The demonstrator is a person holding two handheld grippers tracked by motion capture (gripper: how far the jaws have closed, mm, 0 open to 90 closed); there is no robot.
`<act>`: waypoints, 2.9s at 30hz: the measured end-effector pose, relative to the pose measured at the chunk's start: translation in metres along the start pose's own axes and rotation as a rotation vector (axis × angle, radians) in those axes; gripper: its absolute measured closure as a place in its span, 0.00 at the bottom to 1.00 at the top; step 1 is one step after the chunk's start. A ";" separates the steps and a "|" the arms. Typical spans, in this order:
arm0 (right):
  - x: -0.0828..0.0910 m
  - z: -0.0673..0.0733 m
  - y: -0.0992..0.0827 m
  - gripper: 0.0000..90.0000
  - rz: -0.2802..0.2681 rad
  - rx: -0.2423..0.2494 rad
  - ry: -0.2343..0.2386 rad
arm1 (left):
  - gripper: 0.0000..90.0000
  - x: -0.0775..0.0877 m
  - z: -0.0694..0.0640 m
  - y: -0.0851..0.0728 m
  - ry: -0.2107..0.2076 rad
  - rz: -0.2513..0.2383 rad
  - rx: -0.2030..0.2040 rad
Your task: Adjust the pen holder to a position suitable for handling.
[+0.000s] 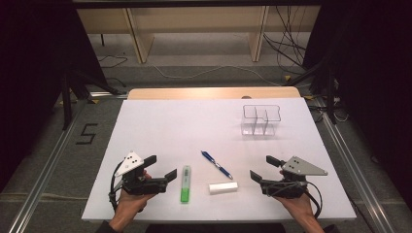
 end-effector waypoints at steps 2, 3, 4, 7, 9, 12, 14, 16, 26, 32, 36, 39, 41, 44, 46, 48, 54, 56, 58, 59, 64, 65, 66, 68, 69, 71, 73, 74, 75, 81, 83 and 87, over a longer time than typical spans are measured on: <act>0.000 0.000 0.000 0.24 0.002 -0.001 -0.001 | 0.04 0.000 0.000 0.000 0.000 0.000 -0.005; 0.000 -0.001 0.000 0.24 0.002 -0.001 -0.002 | 0.04 0.000 0.000 0.000 0.000 0.000 -0.005; 0.000 -0.001 0.000 0.24 0.002 0.001 -0.003 | 0.04 0.000 0.000 0.000 0.000 -0.003 -0.001; 0.000 -0.002 0.000 0.24 0.003 0.000 -0.007 | 0.04 0.000 0.000 0.000 0.000 -0.003 0.002; 0.000 -0.002 0.000 0.24 0.005 -0.001 -0.008 | 0.04 0.000 0.000 0.000 0.000 -0.003 0.000; 0.000 -0.003 0.000 0.24 0.006 -0.003 -0.011 | 0.04 0.000 0.000 0.000 0.002 0.001 -0.006; 0.000 -0.003 -0.001 0.24 0.012 -0.009 -0.013 | 0.04 0.000 0.000 0.000 0.002 -0.001 -0.003; 0.000 -0.005 -0.001 0.24 0.012 -0.007 -0.016 | 0.04 0.000 0.000 0.000 0.001 -0.003 -0.002; 0.001 -0.012 0.001 0.24 0.015 -0.009 -0.035 | 0.04 -0.001 0.001 0.001 0.006 -0.002 0.003; 0.002 -0.020 0.001 0.24 0.018 -0.010 -0.055 | 0.04 -0.001 0.002 0.001 0.008 -0.003 0.004; 0.002 -0.025 -0.001 0.24 0.031 -0.019 -0.067 | 0.04 -0.001 0.002 0.001 0.007 -0.004 0.005; 0.001 -0.036 -0.001 0.24 0.038 -0.023 -0.084 | 0.04 -0.001 0.002 0.001 0.009 -0.004 0.005; 0.001 -0.043 -0.001 0.24 0.043 -0.022 -0.094 | 0.04 -0.001 0.002 0.001 0.010 -0.004 0.003; 0.001 -0.053 -0.002 0.25 0.053 -0.045 -0.104 | 0.04 -0.002 0.003 0.001 0.012 -0.004 0.002; 0.001 -0.061 -0.004 0.25 0.059 -0.050 -0.109 | 0.04 -0.002 0.004 0.001 0.017 -0.004 0.001; 0.000 -0.069 -0.005 0.25 0.069 -0.051 -0.119 | 0.04 -0.002 0.004 0.001 0.017 -0.005 0.000; -0.008 -0.088 -0.009 0.27 0.104 -0.056 -0.149 | 0.04 -0.002 0.004 0.001 0.018 -0.004 -0.004; -0.011 -0.095 -0.009 0.28 0.113 -0.059 -0.159 | 0.04 -0.002 0.004 0.001 0.018 -0.005 -0.004; -0.013 -0.103 -0.009 0.30 0.115 -0.079 -0.165 | 0.04 -0.002 0.005 0.001 0.019 -0.004 -0.002; -0.014 -0.107 -0.009 0.32 0.119 -0.083 -0.171 | 0.04 -0.002 0.005 0.002 0.021 -0.008 0.001; -0.018 -0.136 -0.010 0.50 0.144 -0.129 -0.227 | 0.04 -0.001 0.005 0.002 0.021 -0.008 0.004; -0.020 -0.143 -0.011 0.53 0.151 -0.139 -0.245 | 0.04 -0.002 0.005 0.002 0.022 -0.009 0.003; -0.021 -0.149 -0.013 0.57 0.157 -0.157 -0.259 | 0.04 -0.002 0.005 0.002 0.022 -0.008 0.003; -0.022 -0.154 -0.014 0.61 0.158 -0.166 -0.269 | 0.05 -0.001 0.005 0.002 0.022 -0.008 0.004; -0.024 -0.164 -0.017 0.69 0.166 -0.197 -0.287 | 0.04 -0.001 0.005 0.002 0.022 -0.009 0.005; -0.026 -0.172 -0.020 0.75 0.183 -0.200 -0.303 | 0.04 -0.002 0.006 0.002 0.022 -0.011 0.008; -0.030 -0.178 -0.022 0.81 0.201 -0.199 -0.313 | 0.04 -0.002 0.006 0.002 0.022 -0.011 0.009; -0.032 -0.181 -0.022 0.84 0.208 -0.192 -0.319 | 0.05 -0.002 0.006 0.002 0.022 -0.012 0.010; -0.034 -0.183 -0.023 0.88 0.216 -0.190 -0.318 | 0.05 -0.001 0.006 0.002 0.022 -0.010 0.008; -0.047 -0.195 -0.029 1.00 0.257 -0.196 -0.313 | 0.05 -0.001 0.006 0.002 0.023 -0.005 0.004; -0.055 -0.202 -0.030 1.00 0.274 -0.200 -0.309 | 0.05 -0.001 0.006 0.002 0.023 -0.008 0.003; -0.063 -0.206 -0.031 1.00 0.285 -0.197 -0.292 | 0.05 0.000 0.007 0.002 0.026 -0.004 0.004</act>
Point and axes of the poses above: each handheld gripper's, and its own axes: x roughly backward along the jaws, y roughly out of its top, z roughly to its left, the point moved 8 cm from there along -x, roughly forward along the jaws, and after that the axes turned 15 degrees about x, right-handed, at the moved point
